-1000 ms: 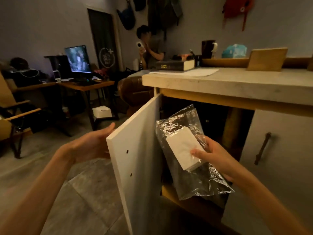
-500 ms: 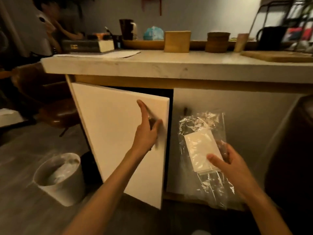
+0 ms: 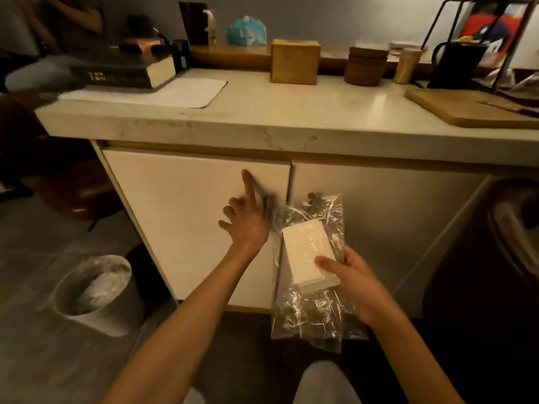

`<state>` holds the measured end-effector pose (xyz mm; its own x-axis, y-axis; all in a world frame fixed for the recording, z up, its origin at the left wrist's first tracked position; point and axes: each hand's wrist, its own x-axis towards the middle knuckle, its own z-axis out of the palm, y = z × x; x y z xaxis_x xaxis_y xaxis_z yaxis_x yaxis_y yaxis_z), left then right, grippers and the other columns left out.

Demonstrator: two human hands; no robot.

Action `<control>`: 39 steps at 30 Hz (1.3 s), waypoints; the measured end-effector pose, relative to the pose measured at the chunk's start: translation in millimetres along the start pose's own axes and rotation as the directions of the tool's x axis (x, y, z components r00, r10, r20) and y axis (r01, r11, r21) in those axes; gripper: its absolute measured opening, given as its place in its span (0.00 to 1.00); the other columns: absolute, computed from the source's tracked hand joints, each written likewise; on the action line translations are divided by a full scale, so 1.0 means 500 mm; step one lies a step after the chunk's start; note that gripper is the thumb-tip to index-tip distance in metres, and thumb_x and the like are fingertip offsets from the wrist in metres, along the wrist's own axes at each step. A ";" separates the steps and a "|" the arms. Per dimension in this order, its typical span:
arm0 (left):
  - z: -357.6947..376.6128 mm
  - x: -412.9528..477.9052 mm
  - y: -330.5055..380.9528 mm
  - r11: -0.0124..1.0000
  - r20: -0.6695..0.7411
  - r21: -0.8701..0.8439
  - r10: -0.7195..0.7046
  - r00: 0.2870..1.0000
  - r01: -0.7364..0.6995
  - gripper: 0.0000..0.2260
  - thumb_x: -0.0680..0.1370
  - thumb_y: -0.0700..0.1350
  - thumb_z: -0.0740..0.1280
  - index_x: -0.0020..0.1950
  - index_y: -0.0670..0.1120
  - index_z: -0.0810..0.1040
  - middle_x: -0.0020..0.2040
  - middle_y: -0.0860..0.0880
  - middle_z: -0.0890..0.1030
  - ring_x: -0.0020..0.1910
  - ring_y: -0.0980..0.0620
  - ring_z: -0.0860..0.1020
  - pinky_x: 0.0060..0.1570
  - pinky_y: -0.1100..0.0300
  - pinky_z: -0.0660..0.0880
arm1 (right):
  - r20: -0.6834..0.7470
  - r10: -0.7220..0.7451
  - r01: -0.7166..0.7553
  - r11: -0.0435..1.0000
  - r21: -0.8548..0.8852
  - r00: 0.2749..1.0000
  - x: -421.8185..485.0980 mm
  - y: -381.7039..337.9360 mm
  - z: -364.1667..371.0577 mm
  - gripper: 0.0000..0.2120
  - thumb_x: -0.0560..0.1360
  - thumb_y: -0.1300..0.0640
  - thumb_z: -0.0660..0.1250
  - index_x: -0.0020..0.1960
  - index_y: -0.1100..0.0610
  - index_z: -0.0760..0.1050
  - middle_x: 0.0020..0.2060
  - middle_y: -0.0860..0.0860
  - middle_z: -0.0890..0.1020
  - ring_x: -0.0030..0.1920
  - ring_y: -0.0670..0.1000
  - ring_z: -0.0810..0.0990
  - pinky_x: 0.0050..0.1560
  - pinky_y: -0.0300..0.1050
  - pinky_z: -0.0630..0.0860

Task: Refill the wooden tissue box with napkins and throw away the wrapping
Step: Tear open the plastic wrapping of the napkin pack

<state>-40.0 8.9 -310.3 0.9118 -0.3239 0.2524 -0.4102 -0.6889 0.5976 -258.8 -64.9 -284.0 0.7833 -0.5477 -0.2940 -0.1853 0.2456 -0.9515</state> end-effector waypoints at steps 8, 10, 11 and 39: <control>-0.245 0.022 -0.004 0.980 0.427 0.104 -0.200 0.882 0.172 0.28 0.82 0.56 0.54 0.78 0.63 0.43 0.81 0.47 0.45 0.78 0.39 0.44 0.71 0.32 0.45 | 0.046 0.362 -0.357 0.930 -0.083 0.931 -0.107 -0.281 0.126 0.18 0.75 0.58 0.69 0.64 0.55 0.71 0.52 0.56 0.84 0.50 0.57 0.84 0.46 0.49 0.82; -0.334 0.018 0.028 0.888 0.526 -0.118 -0.323 0.787 0.444 0.25 0.83 0.53 0.53 0.79 0.56 0.50 0.80 0.47 0.54 0.78 0.41 0.53 0.75 0.41 0.50 | 0.067 0.425 -0.422 0.905 -0.058 0.903 -0.133 -0.359 0.150 0.18 0.75 0.59 0.69 0.64 0.57 0.71 0.52 0.57 0.84 0.51 0.58 0.84 0.45 0.48 0.81; -0.387 0.013 0.049 0.812 0.539 -0.224 -0.358 0.763 0.539 0.23 0.84 0.50 0.53 0.79 0.51 0.55 0.79 0.45 0.58 0.77 0.42 0.58 0.76 0.45 0.53 | 0.082 0.447 -0.447 0.894 -0.027 0.891 -0.146 -0.401 0.163 0.18 0.75 0.60 0.69 0.63 0.57 0.72 0.52 0.57 0.84 0.50 0.58 0.84 0.43 0.47 0.80; -0.665 0.514 0.522 0.368 0.549 -0.786 0.046 0.835 0.497 0.34 0.68 0.67 0.71 0.70 0.59 0.62 0.68 0.51 0.74 0.63 0.50 0.78 0.61 0.43 0.77 | 0.110 -0.355 0.368 0.833 -0.412 0.928 0.254 -1.013 0.291 0.24 0.78 0.46 0.64 0.73 0.38 0.63 0.66 0.40 0.73 0.63 0.42 0.74 0.59 0.40 0.77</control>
<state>93.8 -38.5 163.2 0.7313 -0.6580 -0.1796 0.3173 0.0950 0.9436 20.6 -142.5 173.7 0.8584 -0.5075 0.0750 -0.1110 -0.3265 -0.9386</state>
